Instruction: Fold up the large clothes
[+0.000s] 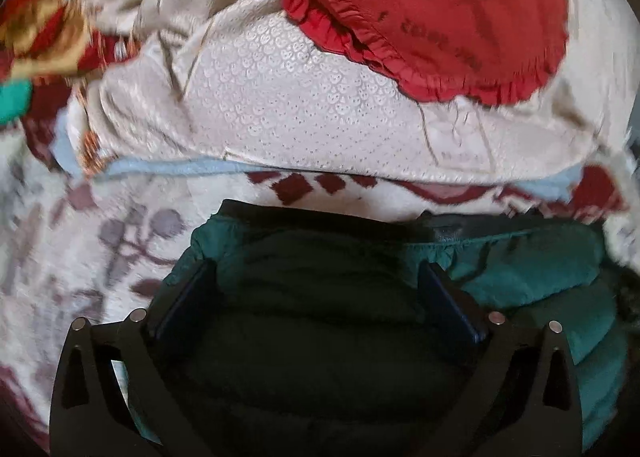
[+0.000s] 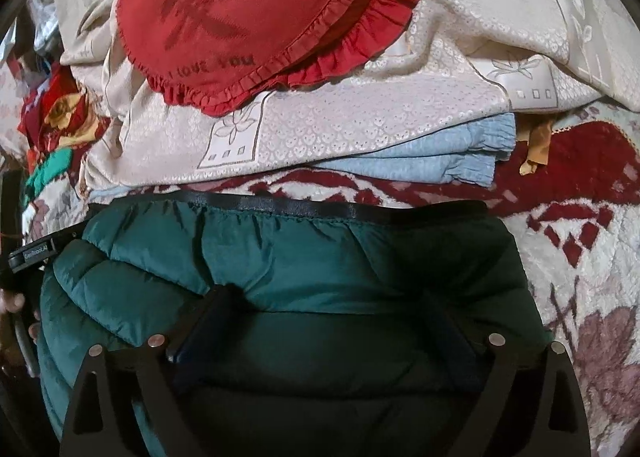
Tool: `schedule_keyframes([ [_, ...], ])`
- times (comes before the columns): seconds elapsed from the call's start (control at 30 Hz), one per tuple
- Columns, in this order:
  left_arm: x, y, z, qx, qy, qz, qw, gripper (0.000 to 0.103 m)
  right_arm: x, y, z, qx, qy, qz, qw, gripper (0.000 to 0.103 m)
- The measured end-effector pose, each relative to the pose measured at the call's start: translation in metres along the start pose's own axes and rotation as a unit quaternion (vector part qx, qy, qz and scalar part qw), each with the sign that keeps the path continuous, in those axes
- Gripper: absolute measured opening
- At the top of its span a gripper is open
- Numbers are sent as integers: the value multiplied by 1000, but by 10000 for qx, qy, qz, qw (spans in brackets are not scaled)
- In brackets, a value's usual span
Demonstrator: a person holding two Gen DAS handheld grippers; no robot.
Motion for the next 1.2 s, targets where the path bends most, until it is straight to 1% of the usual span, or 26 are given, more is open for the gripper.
schedule_keyframes([
  [0.07, -8, 1, 0, 114, 58, -247, 9996, 102, 1, -2, -1, -43, -90, 76, 9999, 94],
  [0.1, -18, 0, -2, 98, 147, -282, 9994, 101, 0, -2, -2, -36, -87, 145, 9998, 94],
  [0.13, -32, -1, -4, 45, 312, -147, 9994, 101, -5, -3, -4, -10, -11, 236, 9997, 93],
  [0.17, -48, 0, -7, -10, 555, 69, 9984, 101, -10, -4, -6, 7, 79, 286, 9996, 89],
  [0.2, -70, 1, -9, -51, 871, 333, 9956, 101, -22, -8, -8, 37, 305, 292, 9991, 88],
  [0.27, -101, 6, -3, -4, 1245, 735, 9895, 101, -42, -19, -9, 0, 646, 158, 9978, 88],
  [0.3, -112, 10, 4, 51, 1338, 878, 9871, 101, -58, -31, -7, -117, 870, 78, 9961, 88],
  [0.37, -113, 17, 19, 160, 1229, 876, 9884, 101, -77, -50, 4, -331, 1066, -76, 9937, 88],
  [0.4, -106, 21, 27, 210, 1069, 828, 9906, 101, -85, -62, 14, -464, 1125, -161, 9924, 88],
  [0.43, -97, 25, 33, 226, 891, 793, 9926, 101, -88, -68, 21, -523, 1123, -151, 9922, 88],
  [0.5, -71, 34, 44, 315, 397, 615, 9968, 102, -84, -75, 36, -588, 982, -145, 9933, 88],
  [0.57, -65, 39, 44, 338, 458, 467, 9973, 102, -67, -71, 49, -522, 631, -26, 9966, 89],
  [0.6, -64, 40, 44, 313, 487, 424, 9974, 102, -53, -65, 54, -435, 382, 102, 9983, 95],
  [0.63, -62, 40, 43, 289, 479, 405, 9976, 102, -45, -61, 57, -413, 291, 123, 9986, 99],
  [0.67, -61, 41, 43, 269, 480, 393, 9977, 103, -39, -59, 56, -450, 298, 154, 9984, 103],
  [0.77, -59, 42, 44, 256, 500, 346, 9978, 103, -30, -55, 52, -409, 213, 169, 9988, 103],
  [0.93, -60, 43, 48, 284, 539, 310, 9977, 103, -28, -56, 54, -403, 114, 185, 9989, 103],
  [1.13, -61, 43, 49, 285, 589, 292, 9974, 103, -29, -56, 56, -465, 173, 220, 9985, 103],
  [1.2, -69, 40, 49, 183, 662, 341, 9971, 102, -31, -56, 55, -470, 260, 230, 9983, 103],
])
Point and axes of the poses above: each gripper's, at about its wrist camera, not at the fingertips, and x roughly the way its jaws point, y to its right, z to its underside, the point moved 5 cm from there along x, roughly the way its jaws point, and after that the axes turned 14 degrees about -z, right-handed, at the moved point
